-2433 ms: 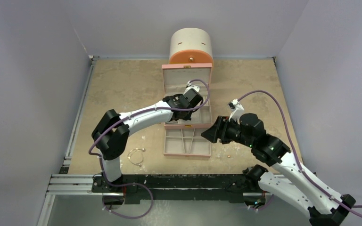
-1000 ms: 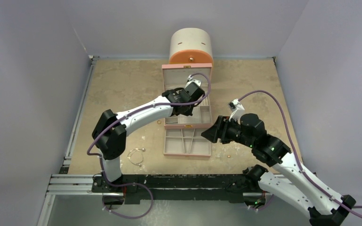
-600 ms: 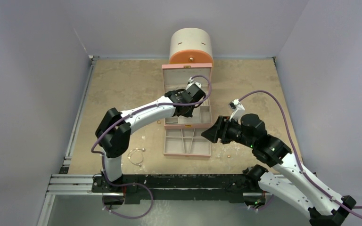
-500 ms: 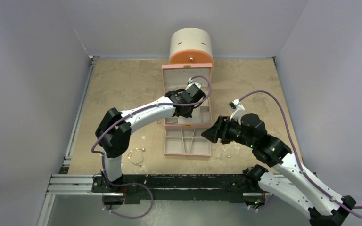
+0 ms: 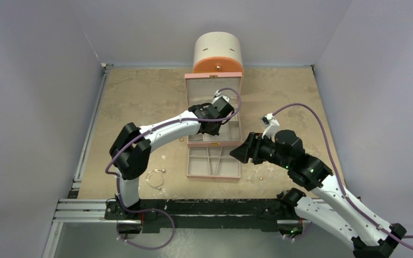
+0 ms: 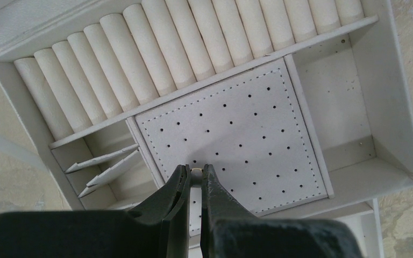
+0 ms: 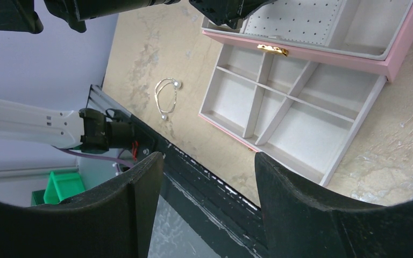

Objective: Organize the mixed jewelry
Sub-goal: Place the jewelry in the jewelry box.

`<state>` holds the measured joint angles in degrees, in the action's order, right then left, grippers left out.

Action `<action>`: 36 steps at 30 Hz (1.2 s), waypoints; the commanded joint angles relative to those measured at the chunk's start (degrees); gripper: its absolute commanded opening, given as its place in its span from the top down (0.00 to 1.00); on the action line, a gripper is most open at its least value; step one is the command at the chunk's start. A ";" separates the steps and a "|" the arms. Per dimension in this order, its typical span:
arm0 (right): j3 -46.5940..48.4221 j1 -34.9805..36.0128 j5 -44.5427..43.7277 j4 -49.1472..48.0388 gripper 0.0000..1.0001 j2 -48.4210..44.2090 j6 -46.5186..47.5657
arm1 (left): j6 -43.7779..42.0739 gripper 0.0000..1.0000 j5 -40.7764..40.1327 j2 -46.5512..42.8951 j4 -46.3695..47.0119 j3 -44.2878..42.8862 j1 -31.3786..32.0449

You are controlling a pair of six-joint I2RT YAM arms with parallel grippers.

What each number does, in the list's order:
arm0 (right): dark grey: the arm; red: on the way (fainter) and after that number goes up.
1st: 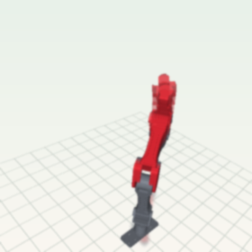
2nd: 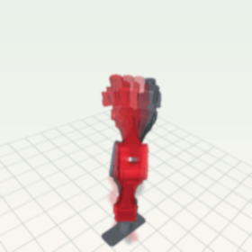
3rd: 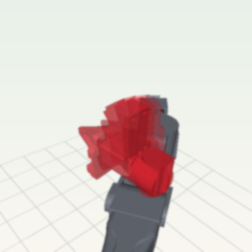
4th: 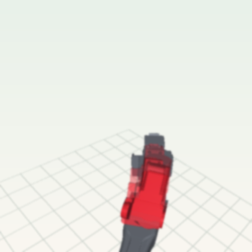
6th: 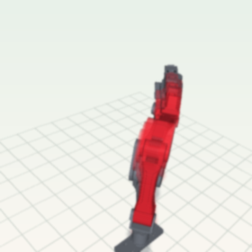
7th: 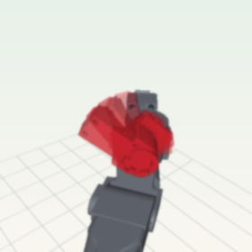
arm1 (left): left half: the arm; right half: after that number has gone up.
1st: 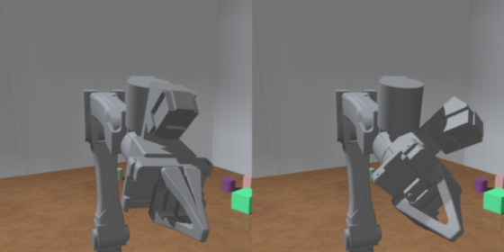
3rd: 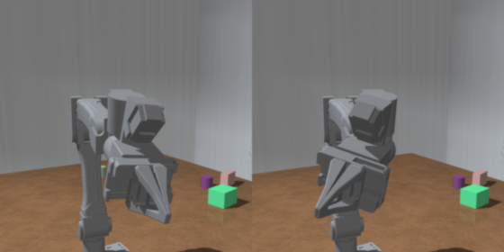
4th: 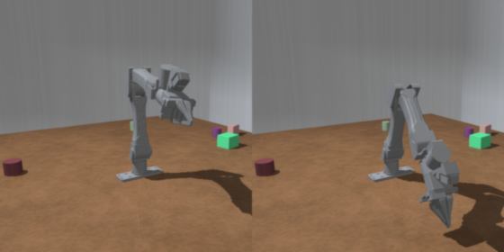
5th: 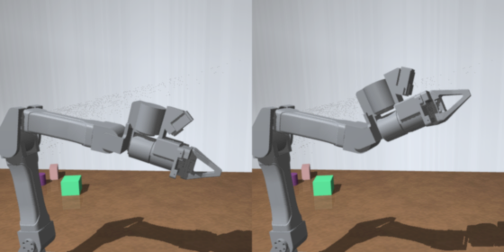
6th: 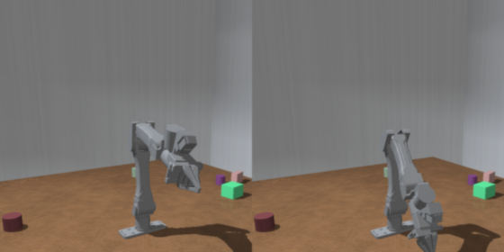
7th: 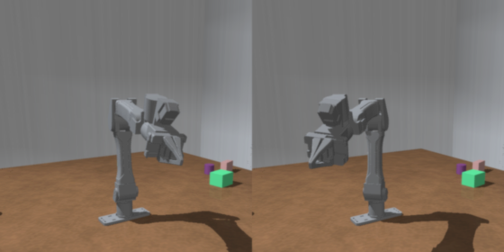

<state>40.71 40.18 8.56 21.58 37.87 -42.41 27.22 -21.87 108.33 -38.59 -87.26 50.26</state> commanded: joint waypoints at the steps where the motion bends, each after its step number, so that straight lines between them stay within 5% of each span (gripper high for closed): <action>1: -0.33 0.25 -0.16 -0.93 0.34 -0.33 0.05 | -0.33 1.00 0.64 0.03 1.66 0.12 -0.24; 36: -0.52 0.28 0.14 -1.35 0.34 0.46 -0.16 | -0.24 1.00 -0.54 0.68 0.39 1.12 -0.15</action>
<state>40.47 40.18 8.56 21.56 38.61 -42.41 27.22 -21.87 108.42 -38.41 -86.94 50.26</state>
